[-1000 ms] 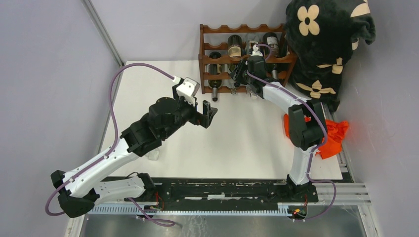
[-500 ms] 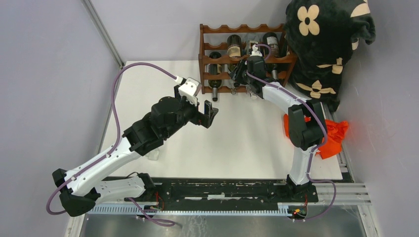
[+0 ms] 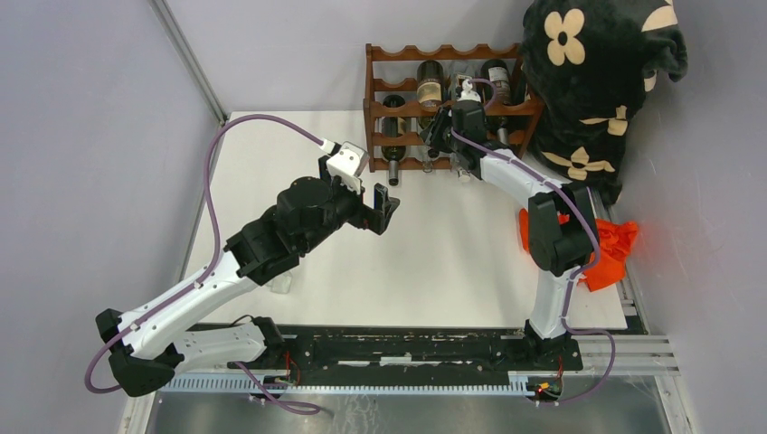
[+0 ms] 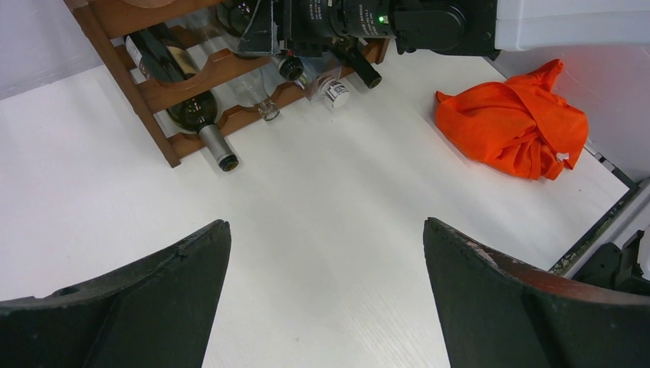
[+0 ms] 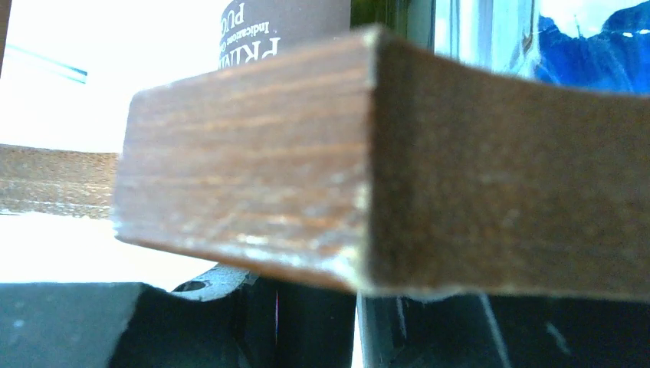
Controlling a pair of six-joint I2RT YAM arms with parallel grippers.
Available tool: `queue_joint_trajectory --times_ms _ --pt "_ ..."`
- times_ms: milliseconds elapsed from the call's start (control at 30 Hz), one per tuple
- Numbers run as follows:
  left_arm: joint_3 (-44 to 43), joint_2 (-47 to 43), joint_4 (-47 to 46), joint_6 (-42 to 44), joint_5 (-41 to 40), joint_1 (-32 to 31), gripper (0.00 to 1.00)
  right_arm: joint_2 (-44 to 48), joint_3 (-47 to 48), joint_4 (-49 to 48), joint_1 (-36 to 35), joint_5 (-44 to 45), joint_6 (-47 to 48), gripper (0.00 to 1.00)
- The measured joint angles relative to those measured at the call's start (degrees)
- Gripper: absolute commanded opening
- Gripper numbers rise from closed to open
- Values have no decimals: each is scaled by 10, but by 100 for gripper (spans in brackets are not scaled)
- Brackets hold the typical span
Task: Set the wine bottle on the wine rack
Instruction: Place the wine bottle in the wine rack.
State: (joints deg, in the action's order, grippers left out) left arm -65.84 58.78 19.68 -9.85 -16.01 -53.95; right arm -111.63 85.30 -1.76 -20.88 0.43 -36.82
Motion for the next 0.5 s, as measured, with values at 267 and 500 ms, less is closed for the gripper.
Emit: queue_joint_trajectory --times_ms 267,500 --pt "0 0 0 0 0 0 100 0 8 10 -1 0 -8 25" --pt "0 0 0 0 0 0 100 -8 28 28 -5 4 -14 28"
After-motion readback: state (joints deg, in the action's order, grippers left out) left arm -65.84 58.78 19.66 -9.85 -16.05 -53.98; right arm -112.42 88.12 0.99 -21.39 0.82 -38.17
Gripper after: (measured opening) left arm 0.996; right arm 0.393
